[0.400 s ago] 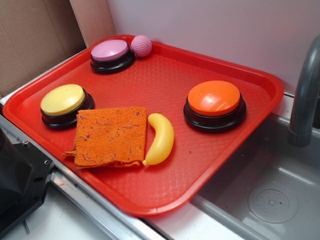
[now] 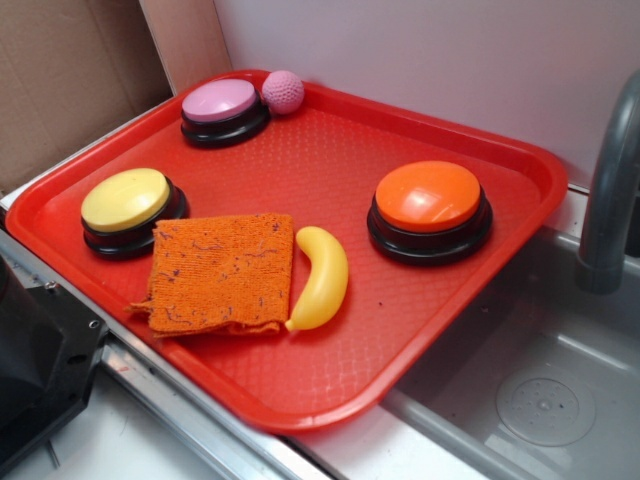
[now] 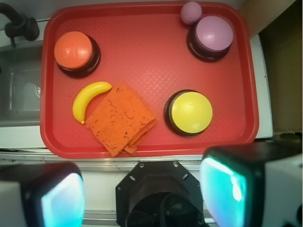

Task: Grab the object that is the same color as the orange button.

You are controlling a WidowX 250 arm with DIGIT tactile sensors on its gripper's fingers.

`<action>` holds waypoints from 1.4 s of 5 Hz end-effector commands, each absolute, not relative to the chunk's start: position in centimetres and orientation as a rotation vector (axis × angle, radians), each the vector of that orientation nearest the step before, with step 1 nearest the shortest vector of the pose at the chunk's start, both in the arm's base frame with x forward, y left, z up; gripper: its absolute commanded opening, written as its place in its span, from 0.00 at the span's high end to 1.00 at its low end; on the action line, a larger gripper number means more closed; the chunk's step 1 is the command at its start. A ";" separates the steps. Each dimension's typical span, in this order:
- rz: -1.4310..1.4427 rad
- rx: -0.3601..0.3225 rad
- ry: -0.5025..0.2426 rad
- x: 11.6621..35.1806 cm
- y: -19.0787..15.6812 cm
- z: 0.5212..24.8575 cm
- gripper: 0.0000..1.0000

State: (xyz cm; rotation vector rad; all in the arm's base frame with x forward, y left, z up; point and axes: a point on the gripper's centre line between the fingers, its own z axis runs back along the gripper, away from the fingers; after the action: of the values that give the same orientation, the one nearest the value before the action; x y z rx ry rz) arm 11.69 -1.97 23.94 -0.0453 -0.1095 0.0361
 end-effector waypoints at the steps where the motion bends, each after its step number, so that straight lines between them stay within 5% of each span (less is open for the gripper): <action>1: 0.216 -0.045 -0.228 12.4 -4.2 18.4 0.00; 2: 0.345 -0.140 -0.260 13.1 -4.4 13.6 0.00; 4: 0.433 -0.092 -0.203 14.4 -4.7 5.2 0.00; 6: 0.488 -0.109 -0.174 14.3 -3.9 2.9 0.00; 7: 0.503 -0.128 -0.190 14.2 -3.8 2.4 0.36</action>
State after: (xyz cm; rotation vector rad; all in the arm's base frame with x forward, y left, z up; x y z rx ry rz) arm 13.78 -4.02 2.48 -0.1314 -0.1848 0.4890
